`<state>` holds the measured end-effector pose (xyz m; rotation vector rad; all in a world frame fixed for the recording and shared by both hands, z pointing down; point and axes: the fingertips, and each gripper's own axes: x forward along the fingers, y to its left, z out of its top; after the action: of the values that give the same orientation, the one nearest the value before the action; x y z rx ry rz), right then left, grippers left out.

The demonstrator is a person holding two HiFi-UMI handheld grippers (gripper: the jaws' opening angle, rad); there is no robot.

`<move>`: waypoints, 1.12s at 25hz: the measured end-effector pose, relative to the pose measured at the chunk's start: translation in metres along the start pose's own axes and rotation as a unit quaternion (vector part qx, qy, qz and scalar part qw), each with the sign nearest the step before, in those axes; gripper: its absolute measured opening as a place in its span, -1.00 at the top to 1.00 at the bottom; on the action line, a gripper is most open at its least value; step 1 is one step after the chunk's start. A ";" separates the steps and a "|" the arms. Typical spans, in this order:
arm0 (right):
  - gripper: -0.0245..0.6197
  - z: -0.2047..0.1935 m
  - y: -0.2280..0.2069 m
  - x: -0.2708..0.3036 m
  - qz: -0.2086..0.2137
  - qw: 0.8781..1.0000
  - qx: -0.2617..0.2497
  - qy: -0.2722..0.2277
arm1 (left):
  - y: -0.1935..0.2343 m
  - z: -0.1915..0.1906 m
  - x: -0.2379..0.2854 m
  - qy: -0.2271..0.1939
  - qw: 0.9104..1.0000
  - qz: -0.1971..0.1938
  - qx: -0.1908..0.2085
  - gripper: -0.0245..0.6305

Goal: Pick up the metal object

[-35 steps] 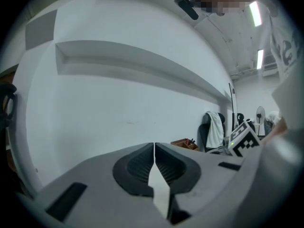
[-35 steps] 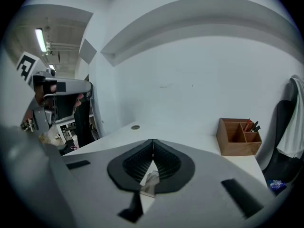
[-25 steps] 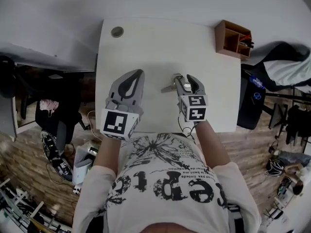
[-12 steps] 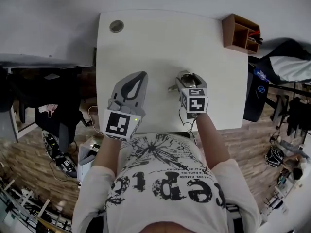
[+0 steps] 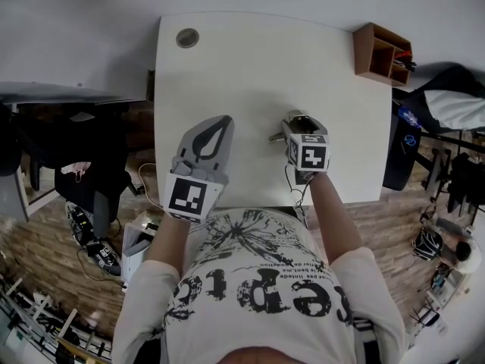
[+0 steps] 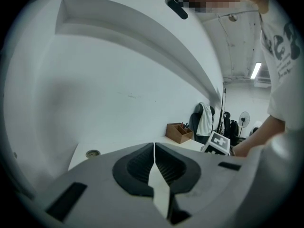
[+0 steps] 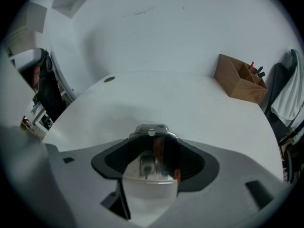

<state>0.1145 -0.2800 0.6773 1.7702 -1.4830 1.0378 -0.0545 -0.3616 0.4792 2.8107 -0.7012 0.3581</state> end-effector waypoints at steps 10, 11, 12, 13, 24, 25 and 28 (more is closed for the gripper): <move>0.05 0.013 0.000 -0.034 -0.003 0.999 -0.002 -0.041 | -0.020 0.015 -0.017 -0.013 1.000 0.021 0.019 0.89; 0.05 0.017 -0.001 -0.042 -0.001 0.999 -0.004 -0.053 | -0.025 0.017 -0.019 -0.015 0.999 0.024 0.023 0.89; 0.05 0.022 -0.002 -0.051 0.001 0.998 -0.005 -0.066 | -0.029 0.020 -0.020 -0.023 0.999 0.028 0.031 0.89; 0.05 0.027 -0.002 -0.061 0.004 0.997 -0.007 -0.081 | -0.034 0.023 -0.022 -0.031 0.998 0.030 0.039 0.89; 0.05 0.104 0.005 -0.201 0.043 0.959 -0.036 -0.279 | -0.069 0.079 -0.042 -0.085 0.991 0.074 0.072 0.89; 0.05 0.111 0.004 -0.214 0.043 0.953 -0.040 -0.297 | -0.072 0.084 -0.043 -0.090 0.990 0.078 0.074 0.89; 0.05 0.126 0.004 -0.251 0.044 0.936 -0.050 -0.346 | -0.083 0.099 -0.047 -0.099 0.989 0.076 0.078 0.89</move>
<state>0.1169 -0.2581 0.3975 2.1248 -1.9931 0.3548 -0.0370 -0.2970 0.3593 2.9772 -0.9744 0.1658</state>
